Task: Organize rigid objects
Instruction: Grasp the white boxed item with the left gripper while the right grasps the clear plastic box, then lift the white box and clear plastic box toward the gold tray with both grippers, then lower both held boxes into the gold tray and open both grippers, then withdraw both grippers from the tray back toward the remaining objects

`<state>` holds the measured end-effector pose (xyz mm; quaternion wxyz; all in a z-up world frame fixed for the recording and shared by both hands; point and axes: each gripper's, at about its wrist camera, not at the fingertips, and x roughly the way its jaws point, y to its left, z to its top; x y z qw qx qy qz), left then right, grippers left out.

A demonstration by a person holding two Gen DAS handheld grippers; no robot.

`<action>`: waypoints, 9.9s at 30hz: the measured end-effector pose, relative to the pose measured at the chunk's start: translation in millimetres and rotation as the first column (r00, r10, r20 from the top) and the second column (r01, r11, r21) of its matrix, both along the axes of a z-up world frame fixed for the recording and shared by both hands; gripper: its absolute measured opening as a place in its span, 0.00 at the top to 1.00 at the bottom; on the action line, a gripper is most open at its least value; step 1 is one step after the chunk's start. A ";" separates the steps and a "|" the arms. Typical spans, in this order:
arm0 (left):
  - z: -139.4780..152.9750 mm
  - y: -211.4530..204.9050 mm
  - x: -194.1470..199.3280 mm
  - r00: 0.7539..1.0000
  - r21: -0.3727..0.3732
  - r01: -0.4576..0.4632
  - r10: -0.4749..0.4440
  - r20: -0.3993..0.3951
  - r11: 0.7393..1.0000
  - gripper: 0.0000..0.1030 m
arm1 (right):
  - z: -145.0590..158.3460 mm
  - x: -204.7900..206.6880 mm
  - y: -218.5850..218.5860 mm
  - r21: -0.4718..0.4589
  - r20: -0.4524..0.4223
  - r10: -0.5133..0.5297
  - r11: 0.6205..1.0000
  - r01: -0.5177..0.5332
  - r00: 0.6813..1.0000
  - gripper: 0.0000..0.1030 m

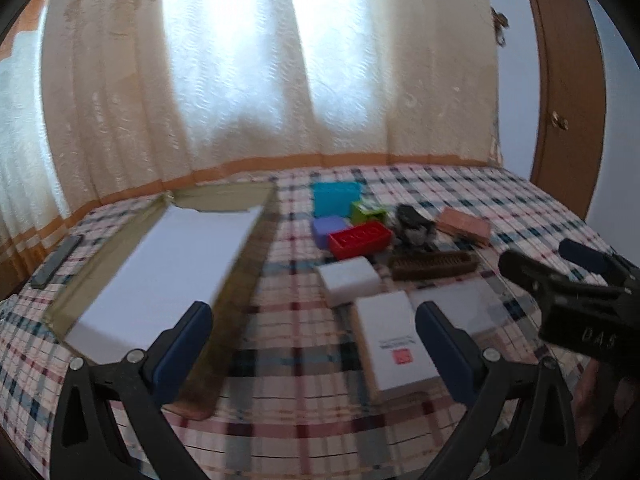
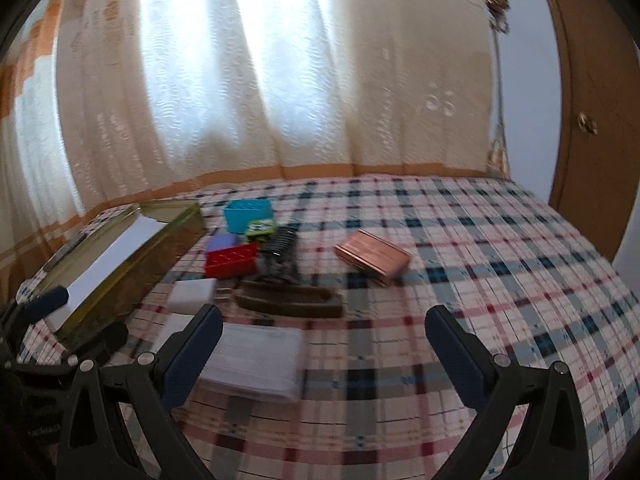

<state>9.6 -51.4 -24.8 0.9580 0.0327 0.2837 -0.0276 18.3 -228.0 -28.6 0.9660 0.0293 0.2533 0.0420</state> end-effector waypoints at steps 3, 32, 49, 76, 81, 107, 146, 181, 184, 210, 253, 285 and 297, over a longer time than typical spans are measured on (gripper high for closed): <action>-7.7 -12.5 5.6 0.999 0.009 0.029 -0.029 -0.042 1.000 0.01 | -0.8 0.3 -13.2 0.050 -0.008 -0.008 0.999 0.008 1.000 0.00; -21.7 -5.2 17.0 0.986 -0.052 0.079 -0.085 -0.146 0.996 0.62 | -14.6 23.7 -1.8 0.006 -0.132 0.010 1.000 -0.009 0.991 0.00; -13.6 26.9 9.2 0.998 -0.135 -0.024 0.016 -0.066 0.991 0.61 | -26.0 42.2 53.9 -0.110 -0.224 0.150 0.978 -0.178 0.963 0.00; -14.4 24.6 5.5 0.998 -0.140 0.011 -0.019 -0.053 0.990 0.61 | -25.4 41.6 59.4 -0.118 -0.209 0.155 0.976 -0.183 0.965 0.11; -12.5 25.8 2.0 0.999 -0.146 0.009 -0.014 -0.039 0.989 0.61 | -18.2 33.4 60.5 -0.128 -0.152 0.160 0.975 -0.180 0.975 0.11; -4.2 23.2 -16.1 0.997 -0.119 0.015 -0.006 0.076 0.993 0.61 | -1.6 9.6 47.3 -0.090 0.008 0.131 0.987 -0.130 0.991 0.11; 6.9 21.8 -49.6 0.960 -0.065 0.013 0.006 0.281 0.998 0.61 | 16.2 -24.6 39.6 -0.057 0.227 0.073 0.996 -0.062 0.971 0.11; 6.1 101.9 -55.3 0.943 -0.105 -0.151 0.175 0.283 0.983 0.61 | 14.4 -24.5 112.7 -0.101 0.243 0.205 0.977 -0.185 0.948 0.11; 6.1 111.3 -56.0 0.940 -0.113 -0.167 0.193 0.280 0.979 0.61 | 13.8 -23.0 121.3 -0.107 0.235 0.221 0.974 -0.201 0.946 0.11; 2.0 166.2 -44.1 0.938 -0.155 -0.260 0.287 0.193 0.953 0.61 | 13.2 -18.8 178.0 -0.174 0.203 0.333 0.938 -0.301 0.921 0.11; 17.1 208.7 84.0 0.972 -0.081 -0.212 0.201 -0.118 0.974 0.60 | 22.9 125.1 246.1 -0.067 -0.120 0.507 0.854 -0.516 0.854 0.11; 13.9 35.8 44.5 0.997 -0.047 0.039 -0.041 -0.061 0.998 0.08 | 21.2 74.6 36.9 -0.081 -0.022 0.206 0.975 -0.207 0.978 0.06; -14.9 2.9 77.1 0.986 -0.001 0.028 -0.028 -0.164 1.000 0.08 | -15.5 102.8 0.8 -0.109 -0.189 0.316 0.934 -0.339 0.930 0.06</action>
